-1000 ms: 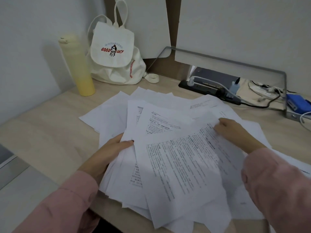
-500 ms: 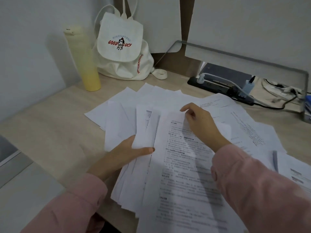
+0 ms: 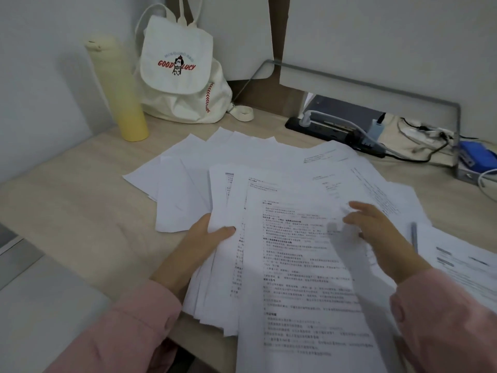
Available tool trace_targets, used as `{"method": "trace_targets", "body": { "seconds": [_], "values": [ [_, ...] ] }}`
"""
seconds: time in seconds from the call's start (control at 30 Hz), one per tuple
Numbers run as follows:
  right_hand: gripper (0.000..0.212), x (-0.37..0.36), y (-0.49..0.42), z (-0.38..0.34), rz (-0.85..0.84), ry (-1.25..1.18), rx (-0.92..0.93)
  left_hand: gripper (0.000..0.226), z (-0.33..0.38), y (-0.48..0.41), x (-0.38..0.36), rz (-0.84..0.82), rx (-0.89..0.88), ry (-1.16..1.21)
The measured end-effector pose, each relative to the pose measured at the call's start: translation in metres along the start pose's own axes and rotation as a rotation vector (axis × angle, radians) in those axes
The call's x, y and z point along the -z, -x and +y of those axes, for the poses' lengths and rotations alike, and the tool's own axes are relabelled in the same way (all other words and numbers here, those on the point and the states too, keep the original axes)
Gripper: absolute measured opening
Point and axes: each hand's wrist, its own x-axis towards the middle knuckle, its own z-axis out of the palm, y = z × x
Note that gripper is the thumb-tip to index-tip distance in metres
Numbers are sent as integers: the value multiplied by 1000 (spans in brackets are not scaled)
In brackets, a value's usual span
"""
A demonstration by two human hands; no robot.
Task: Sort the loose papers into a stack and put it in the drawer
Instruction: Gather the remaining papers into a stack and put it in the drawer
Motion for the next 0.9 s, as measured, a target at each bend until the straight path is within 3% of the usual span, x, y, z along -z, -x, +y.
{"method": "trace_targets", "body": {
  "seconds": [0.13, 0.33, 0.4, 0.47, 0.53, 0.73, 0.9],
  "values": [
    [47, -8, 9, 17, 22, -195, -84, 36, -5, 11, -25, -100, -101, 34],
    [55, -8, 16, 9, -15, -242, -9, 36, 4, 23, -37, 17, -294, -26],
    [65, 2, 17, 2, -84, -263, 4, 35, 21, 28, -32, 34, -385, 48],
    [58, 10, 21, -12, -227, -282, 24, 35, 45, 34, -27, 20, -471, 97],
    [38, 14, 26, -34, -287, -315, 145, 33, 68, 35, -24, 33, -568, 113],
    [31, 25, 45, -106, -101, -450, 566, 14, 131, 23, -13, 175, -758, 146],
    [27, 23, 46, -115, -67, -402, 618, 10, 142, 9, -13, 189, -713, 235]
  ]
}}
